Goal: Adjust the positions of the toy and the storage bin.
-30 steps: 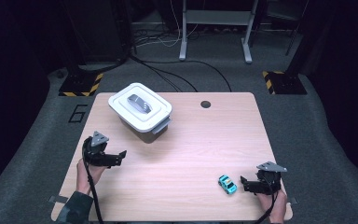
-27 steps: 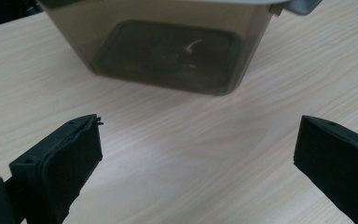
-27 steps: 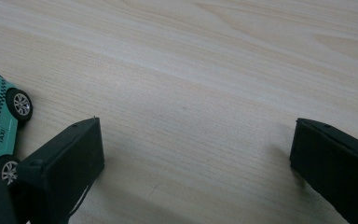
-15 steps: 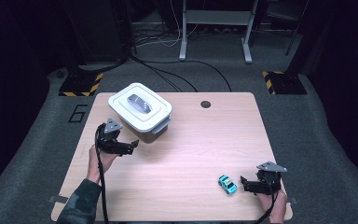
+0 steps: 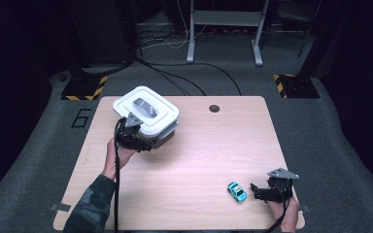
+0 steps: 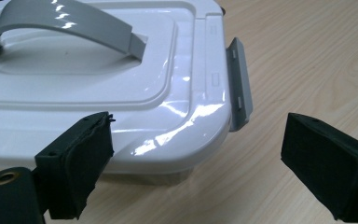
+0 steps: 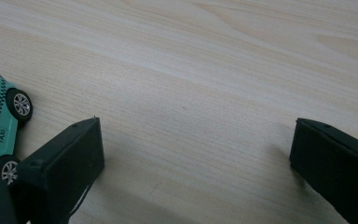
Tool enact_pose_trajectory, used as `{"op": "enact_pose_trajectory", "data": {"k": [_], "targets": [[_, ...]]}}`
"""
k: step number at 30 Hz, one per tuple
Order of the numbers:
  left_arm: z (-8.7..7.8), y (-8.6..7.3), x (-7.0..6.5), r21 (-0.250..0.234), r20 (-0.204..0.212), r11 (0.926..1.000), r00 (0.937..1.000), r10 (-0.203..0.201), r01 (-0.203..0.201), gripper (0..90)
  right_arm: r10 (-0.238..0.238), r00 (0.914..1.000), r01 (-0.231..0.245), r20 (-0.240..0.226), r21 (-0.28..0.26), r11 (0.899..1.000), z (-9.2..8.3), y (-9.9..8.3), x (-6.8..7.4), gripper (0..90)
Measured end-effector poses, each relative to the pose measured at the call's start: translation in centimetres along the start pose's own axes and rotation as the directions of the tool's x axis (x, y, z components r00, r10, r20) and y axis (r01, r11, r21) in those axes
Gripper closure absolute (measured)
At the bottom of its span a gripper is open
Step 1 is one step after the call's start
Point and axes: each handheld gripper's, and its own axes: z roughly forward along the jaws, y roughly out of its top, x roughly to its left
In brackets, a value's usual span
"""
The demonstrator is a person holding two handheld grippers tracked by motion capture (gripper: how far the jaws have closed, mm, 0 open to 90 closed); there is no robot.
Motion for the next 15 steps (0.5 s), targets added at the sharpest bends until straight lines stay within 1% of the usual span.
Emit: {"op": "enact_pose_trajectory", "data": {"k": [3,5,6,7,8,10,11,12,13,14,15], "targets": [[0.5,0.5,-0.2,0.006,0.003,0.9998,0.9998,0.018,-0.018,15.6,0.001,1.0000,-0.001,0.000,0.000,1.000,0.0,0.0,0.0,2.1],[0.9,0.7,-0.2,0.016,0.012,0.9997,0.9998,0.018,-0.018,22.4,0.000,1.0000,0.000,0.000,0.000,1.000,0.0,0.0,0.0,2.1],[1.1,0.8,-0.3,0.023,-0.003,0.9995,0.9997,0.023,-0.023,26.0,0.001,1.0000,-0.001,0.000,-0.001,1.000,0.0,0.0,0.0,2.1],[1.2,0.8,-0.3,0.024,-0.008,0.9993,0.9995,0.029,-0.029,32.7,0.000,1.0000,0.000,0.000,0.000,1.000,0.0,0.0,0.0,2.1],[1.3,0.8,-0.4,0.023,-0.020,0.9992,0.9992,0.033,-0.033,34.4,0.000,1.0000,0.000,0.000,0.000,1.000,0.0,0.0,0.0,2.1],[1.4,0.9,-0.5,0.012,-0.022,0.9994,0.9992,0.033,-0.033,41.0,0.002,1.0000,-0.002,0.001,-0.001,1.000,0.0,0.0,0.0,2.3],[1.4,0.9,-0.5,0.012,-0.019,0.9991,0.9990,0.041,-0.041,43.8,0.002,1.0000,-0.002,0.001,-0.001,1.000,0.0,0.0,0.0,2.3],[1.5,0.9,-0.6,0.004,-0.017,0.9990,0.9988,0.045,-0.045,45.6,0.002,1.0000,-0.002,0.001,-0.001,1.000,0.0,0.0,0.0,2.2],[1.5,1.0,-0.6,0.006,-0.013,0.9989,0.9988,0.048,-0.047,47.7,0.002,1.0000,-0.002,0.001,-0.001,1.000,0.0,0.0,0.0,2.3],[1.5,1.0,-0.7,0.002,-0.013,0.9983,0.9982,0.059,-0.059,49.0,0.002,1.0000,-0.002,0.001,-0.001,1.000,0.0,0.0,0.0,2.3],[1.6,1.1,-0.9,0.008,-0.009,0.9980,0.9980,0.062,-0.062,49.8,0.002,1.0000,-0.002,0.001,-0.001,1.000,0.0,0.0,0.0,2.3]]}}
